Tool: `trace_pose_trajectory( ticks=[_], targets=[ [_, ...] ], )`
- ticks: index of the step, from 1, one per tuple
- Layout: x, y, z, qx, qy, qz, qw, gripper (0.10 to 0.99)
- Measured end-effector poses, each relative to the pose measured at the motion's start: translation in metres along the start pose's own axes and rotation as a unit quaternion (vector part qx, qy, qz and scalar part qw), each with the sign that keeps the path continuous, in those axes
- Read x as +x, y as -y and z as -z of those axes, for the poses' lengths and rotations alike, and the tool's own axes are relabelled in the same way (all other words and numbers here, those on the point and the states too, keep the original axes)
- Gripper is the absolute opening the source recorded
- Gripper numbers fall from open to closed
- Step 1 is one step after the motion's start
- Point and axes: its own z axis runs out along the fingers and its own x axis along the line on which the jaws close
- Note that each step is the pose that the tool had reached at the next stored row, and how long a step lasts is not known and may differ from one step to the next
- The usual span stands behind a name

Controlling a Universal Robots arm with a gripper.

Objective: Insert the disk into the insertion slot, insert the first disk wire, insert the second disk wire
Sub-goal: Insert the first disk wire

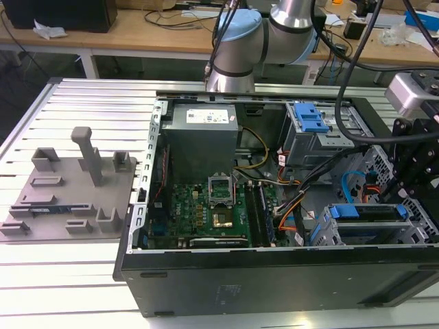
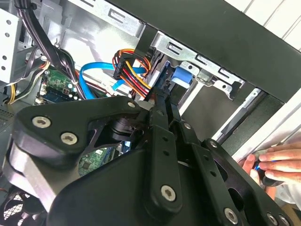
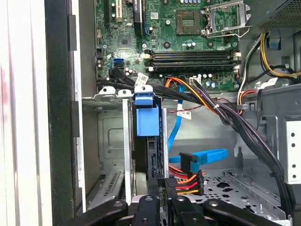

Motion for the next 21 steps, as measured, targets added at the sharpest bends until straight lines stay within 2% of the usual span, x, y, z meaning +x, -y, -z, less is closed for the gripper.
trace_pose_trajectory(
  ticks=[11,21],
  targets=[
    [0.0015,0.0001,-0.0024,0.0000,0.0000,0.000,1.0000,0.165],
    [-0.0017,-0.0001,-0.0039,0.0000,-0.0007,0.000,1.0000,0.165]
  ],
)
